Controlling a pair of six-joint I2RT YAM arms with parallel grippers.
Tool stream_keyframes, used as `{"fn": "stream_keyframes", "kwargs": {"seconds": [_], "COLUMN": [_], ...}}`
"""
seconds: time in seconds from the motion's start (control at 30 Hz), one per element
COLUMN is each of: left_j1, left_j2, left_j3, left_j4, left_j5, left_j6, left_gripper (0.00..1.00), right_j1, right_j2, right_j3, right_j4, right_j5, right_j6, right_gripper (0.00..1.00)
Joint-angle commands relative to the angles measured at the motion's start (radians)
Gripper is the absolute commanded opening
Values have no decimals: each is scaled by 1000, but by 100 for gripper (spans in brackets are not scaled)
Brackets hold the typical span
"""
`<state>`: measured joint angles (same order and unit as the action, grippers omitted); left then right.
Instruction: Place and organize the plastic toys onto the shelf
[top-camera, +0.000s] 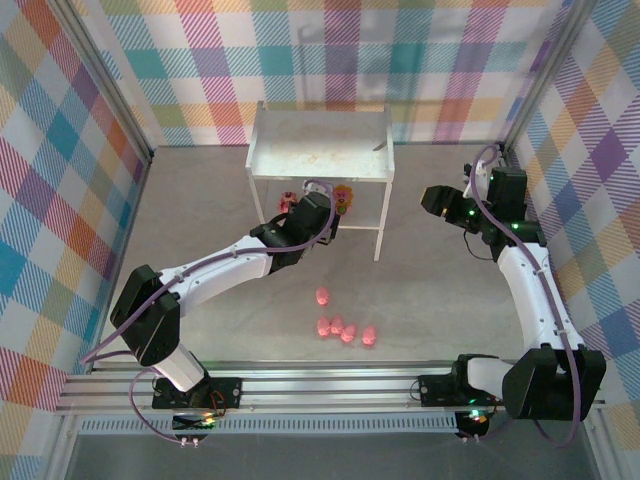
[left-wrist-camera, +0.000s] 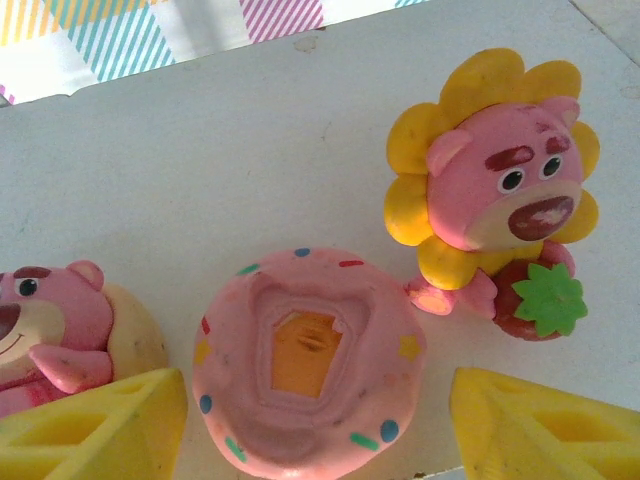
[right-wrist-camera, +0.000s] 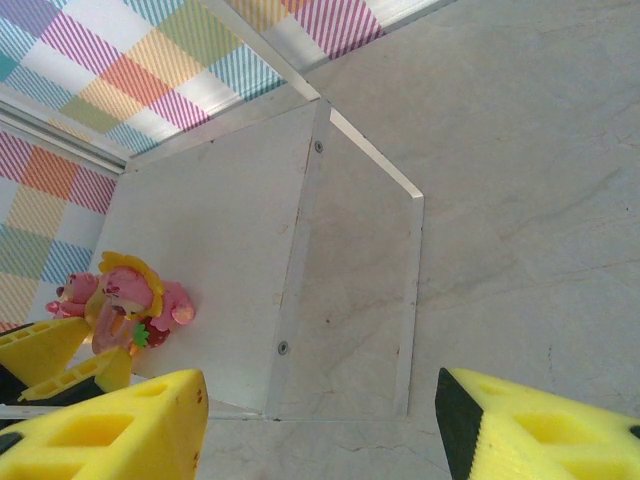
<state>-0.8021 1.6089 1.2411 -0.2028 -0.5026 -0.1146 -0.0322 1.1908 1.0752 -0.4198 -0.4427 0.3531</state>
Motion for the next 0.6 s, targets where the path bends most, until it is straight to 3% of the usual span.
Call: {"fn": "stream_keyframes", "kwargs": {"seconds": [0.0,0.57], "left_j1": [14,-69], "left_j2": [-47,-223], "left_j3": [-9,-84], "left_j4": [70,74], "left_j5": [0,76], "left_j6": [-1,-8], "left_gripper": [68,65], "right_j1": [3,3], "right_j2": [-2,-8], "right_j3": [26,22], "right_j4": [13,8], "right_j5": [-17,-9], "right_j6": [-16,-16], "right_gripper": [63,63]}}
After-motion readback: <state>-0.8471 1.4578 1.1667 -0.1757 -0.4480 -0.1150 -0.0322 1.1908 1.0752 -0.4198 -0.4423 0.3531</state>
